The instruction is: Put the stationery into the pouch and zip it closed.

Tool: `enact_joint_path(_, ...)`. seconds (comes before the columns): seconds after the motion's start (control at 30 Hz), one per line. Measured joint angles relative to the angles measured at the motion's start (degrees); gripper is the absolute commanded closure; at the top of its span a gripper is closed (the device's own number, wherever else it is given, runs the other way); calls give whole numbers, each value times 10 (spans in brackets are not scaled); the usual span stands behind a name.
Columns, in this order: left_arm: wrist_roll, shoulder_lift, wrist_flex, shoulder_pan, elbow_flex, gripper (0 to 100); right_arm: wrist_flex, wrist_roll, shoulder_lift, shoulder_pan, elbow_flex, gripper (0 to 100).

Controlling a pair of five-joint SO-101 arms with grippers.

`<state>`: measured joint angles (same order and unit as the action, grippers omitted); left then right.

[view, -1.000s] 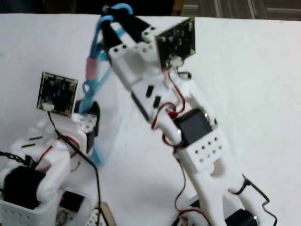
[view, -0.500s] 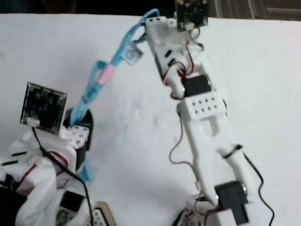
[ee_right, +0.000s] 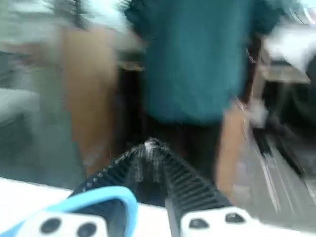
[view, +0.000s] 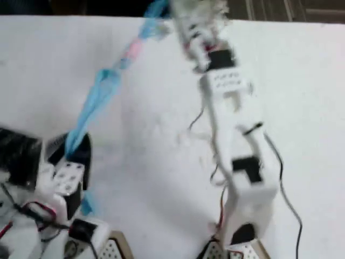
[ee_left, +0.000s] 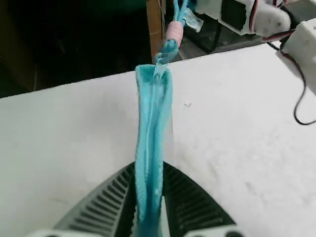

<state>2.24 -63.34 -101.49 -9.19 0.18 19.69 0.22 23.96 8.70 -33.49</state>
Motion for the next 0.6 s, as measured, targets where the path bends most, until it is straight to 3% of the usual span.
enact_joint_path(0.3, 0, 3, 1, 1, 1, 977, 134, 1, 172, -16, -292, 982)
enact_joint_path(0.6, 0, 1, -3, 1, 0, 977, 286, 2, 216, -19, -487, 980)
